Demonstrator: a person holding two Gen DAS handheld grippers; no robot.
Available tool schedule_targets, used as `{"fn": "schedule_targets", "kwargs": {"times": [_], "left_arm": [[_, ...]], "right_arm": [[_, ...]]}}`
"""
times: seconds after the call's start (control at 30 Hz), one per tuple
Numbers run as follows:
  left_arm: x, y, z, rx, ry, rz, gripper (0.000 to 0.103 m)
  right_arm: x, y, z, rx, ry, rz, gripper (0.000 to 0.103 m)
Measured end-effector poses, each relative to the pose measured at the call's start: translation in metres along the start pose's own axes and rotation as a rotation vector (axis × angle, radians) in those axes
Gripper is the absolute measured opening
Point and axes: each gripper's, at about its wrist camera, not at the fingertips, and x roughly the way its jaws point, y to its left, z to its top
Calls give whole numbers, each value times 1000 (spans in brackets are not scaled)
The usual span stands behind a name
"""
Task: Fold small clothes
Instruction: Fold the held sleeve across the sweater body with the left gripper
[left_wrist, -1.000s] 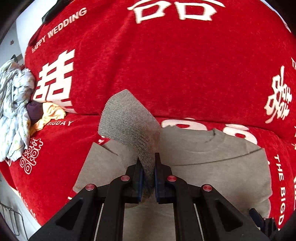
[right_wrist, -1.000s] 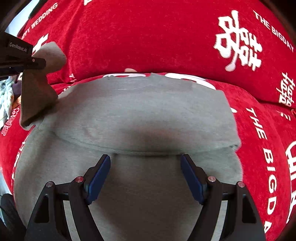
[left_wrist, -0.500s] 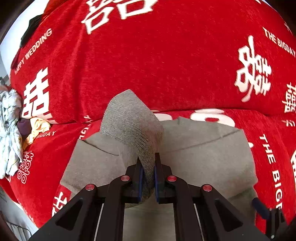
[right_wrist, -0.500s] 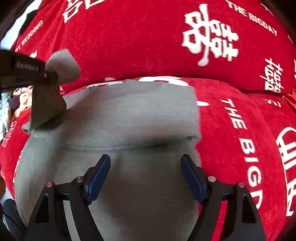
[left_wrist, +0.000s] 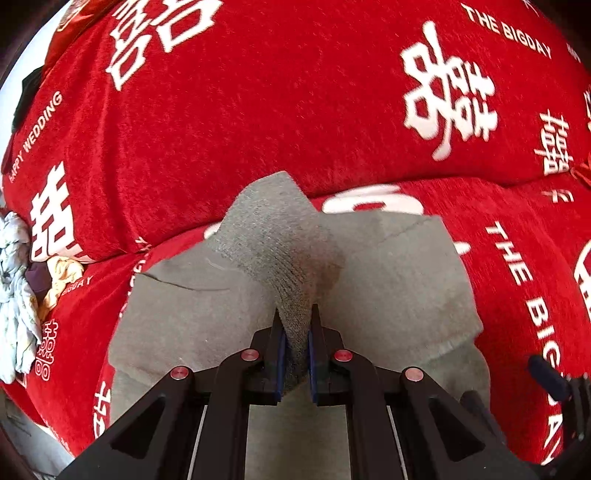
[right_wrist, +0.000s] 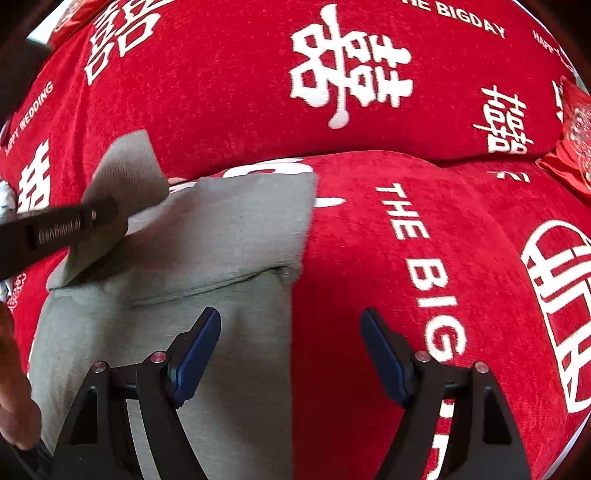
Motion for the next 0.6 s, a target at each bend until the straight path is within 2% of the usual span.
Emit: {"fn": "schedule_targets", "kwargs": {"times": [0.23, 0.43, 0.5, 0.57, 0.6], "left_arm": [[11, -18, -8, 48, 37, -7, 11], [28, -22, -17, 62, 77, -48, 12], [37, -21, -20, 52, 117, -85, 22], [41, -15, -23, 20, 129, -132, 49], [41, -12, -24, 3, 120, -133, 53]], "right_arm": [[-2, -13, -2, 25, 5, -5, 81], [-2, -15, -3, 25, 5, -8, 81], [-1, -15, -4, 22, 8, -10, 81], [-2, -14, -4, 21, 9, -13, 81], [-2, -13, -5, 20, 6, -13, 81]]}}
